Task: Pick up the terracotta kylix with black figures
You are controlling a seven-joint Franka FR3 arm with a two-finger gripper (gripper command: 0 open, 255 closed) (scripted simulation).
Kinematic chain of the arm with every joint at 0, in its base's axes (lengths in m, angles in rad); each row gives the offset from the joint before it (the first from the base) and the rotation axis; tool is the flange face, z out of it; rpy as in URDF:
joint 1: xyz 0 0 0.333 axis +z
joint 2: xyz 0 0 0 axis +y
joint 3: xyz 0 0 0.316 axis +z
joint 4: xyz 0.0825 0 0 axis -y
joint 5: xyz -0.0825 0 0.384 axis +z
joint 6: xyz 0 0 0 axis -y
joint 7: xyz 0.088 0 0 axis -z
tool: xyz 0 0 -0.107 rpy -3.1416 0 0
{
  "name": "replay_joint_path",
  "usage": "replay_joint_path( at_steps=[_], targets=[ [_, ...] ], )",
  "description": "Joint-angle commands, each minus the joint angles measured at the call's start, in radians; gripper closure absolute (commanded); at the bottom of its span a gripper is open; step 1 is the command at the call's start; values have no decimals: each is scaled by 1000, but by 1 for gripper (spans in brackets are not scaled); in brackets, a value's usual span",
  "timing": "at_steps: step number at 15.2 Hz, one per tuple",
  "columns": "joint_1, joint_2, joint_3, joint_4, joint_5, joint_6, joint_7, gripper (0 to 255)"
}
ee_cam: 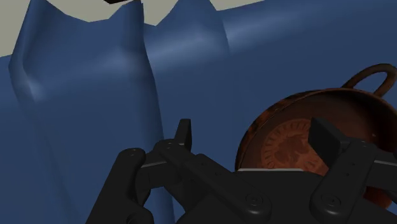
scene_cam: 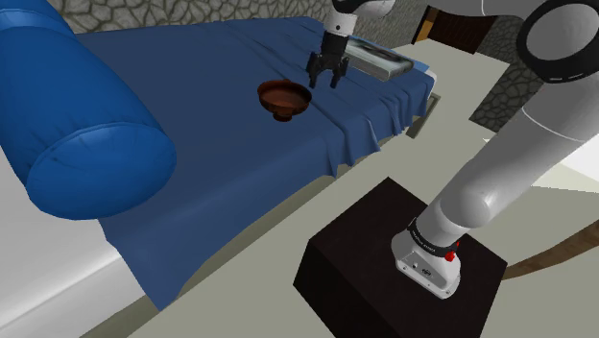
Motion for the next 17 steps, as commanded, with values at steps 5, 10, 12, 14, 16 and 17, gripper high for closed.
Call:
replay_joint_path(
  at_steps=[5,10,12,14,16,17],
  targets=[
    [-16,239,-10,237,71,9,-12,0],
    [-18,278,-9,229,83,55,-23,0],
    [-18,283,-8,209,85,80,-28,0],
    [-17,288,-8,195,87,99,-32,0],
    [-18,288,-8,196,87,97,-32,255],
    [-18,288,-8,196,87,97,-32,255]
  ],
)
